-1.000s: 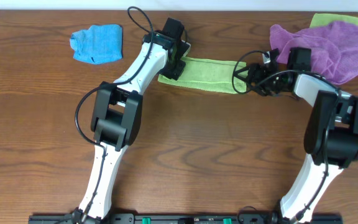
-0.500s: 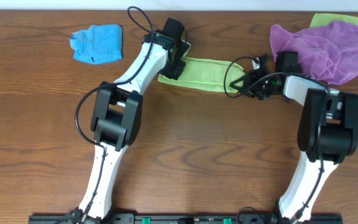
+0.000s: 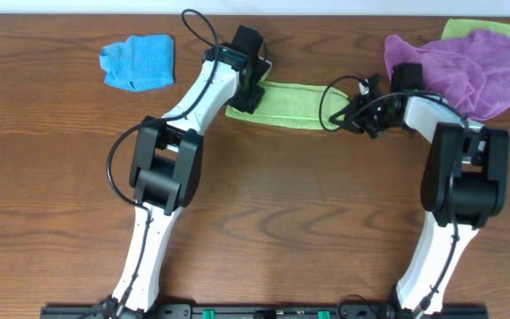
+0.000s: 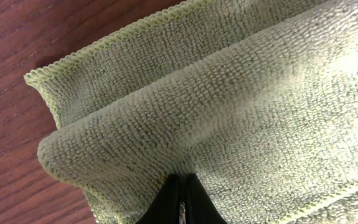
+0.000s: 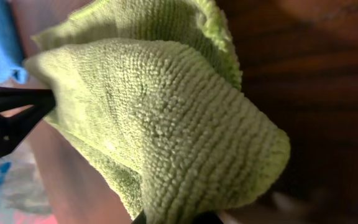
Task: Fold the cloth
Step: 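Fold the right end of the strip leftward onto the left end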
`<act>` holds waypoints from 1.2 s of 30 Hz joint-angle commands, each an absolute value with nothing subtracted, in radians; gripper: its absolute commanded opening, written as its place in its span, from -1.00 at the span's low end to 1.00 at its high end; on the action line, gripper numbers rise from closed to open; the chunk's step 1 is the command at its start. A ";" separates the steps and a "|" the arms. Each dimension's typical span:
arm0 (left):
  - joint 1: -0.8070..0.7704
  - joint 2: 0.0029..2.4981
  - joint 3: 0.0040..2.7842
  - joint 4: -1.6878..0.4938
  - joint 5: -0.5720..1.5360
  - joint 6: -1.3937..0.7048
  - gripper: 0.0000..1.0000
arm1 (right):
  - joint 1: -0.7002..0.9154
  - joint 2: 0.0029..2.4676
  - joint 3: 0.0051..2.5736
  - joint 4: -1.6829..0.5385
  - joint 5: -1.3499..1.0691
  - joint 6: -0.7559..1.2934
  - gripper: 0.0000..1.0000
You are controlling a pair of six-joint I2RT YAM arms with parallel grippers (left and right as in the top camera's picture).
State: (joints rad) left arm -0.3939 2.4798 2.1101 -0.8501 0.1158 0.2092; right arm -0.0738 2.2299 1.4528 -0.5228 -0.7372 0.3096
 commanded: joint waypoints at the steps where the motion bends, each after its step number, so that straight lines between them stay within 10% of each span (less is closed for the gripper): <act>1: -0.393 2.498 2.099 -0.852 0.105 0.201 -0.88 | -0.054 2.263 1.525 -0.565 -0.632 0.255 -0.97; 36: -0.387 2.496 2.106 -0.852 0.182 0.168 -0.88 | 0.220 2.263 1.837 -0.810 -0.540 0.185 -0.98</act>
